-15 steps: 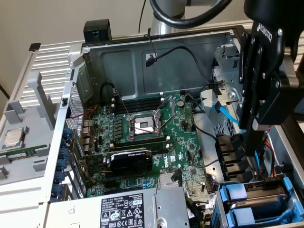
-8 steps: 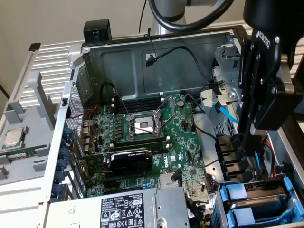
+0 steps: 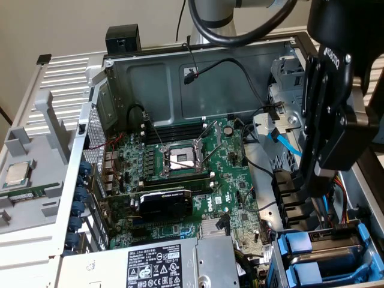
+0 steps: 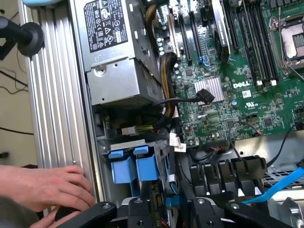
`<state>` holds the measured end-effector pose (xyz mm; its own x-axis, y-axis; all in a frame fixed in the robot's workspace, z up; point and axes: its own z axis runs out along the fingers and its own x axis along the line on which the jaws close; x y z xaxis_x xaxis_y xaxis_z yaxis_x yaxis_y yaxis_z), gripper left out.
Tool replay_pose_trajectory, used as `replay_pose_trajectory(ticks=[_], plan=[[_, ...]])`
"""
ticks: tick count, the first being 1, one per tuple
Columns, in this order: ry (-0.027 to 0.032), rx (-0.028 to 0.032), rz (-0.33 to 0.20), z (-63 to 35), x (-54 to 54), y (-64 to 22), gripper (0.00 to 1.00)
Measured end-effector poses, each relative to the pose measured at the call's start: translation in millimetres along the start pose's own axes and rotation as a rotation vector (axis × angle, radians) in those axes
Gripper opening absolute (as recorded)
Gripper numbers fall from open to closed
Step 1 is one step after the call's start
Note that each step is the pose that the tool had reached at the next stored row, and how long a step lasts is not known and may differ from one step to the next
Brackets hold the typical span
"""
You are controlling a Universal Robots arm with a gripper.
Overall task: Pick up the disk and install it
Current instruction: 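Insert the second disk wire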
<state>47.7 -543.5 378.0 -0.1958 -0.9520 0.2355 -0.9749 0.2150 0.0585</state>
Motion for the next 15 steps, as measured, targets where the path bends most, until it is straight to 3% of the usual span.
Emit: replay_pose_trajectory(ticks=[7,10,12,15], plan=[[0.0111,-0.0074,0.009,5.1,-1.3,-0.6,0.37],[0.0142,-0.0093,0.011,5.9,-1.5,-0.7,0.28],[0.0151,-0.0099,0.011,6.0,-1.5,-0.7,0.16],[0.0155,-0.0120,0.010,6.1,-1.6,-0.8,0.16]])
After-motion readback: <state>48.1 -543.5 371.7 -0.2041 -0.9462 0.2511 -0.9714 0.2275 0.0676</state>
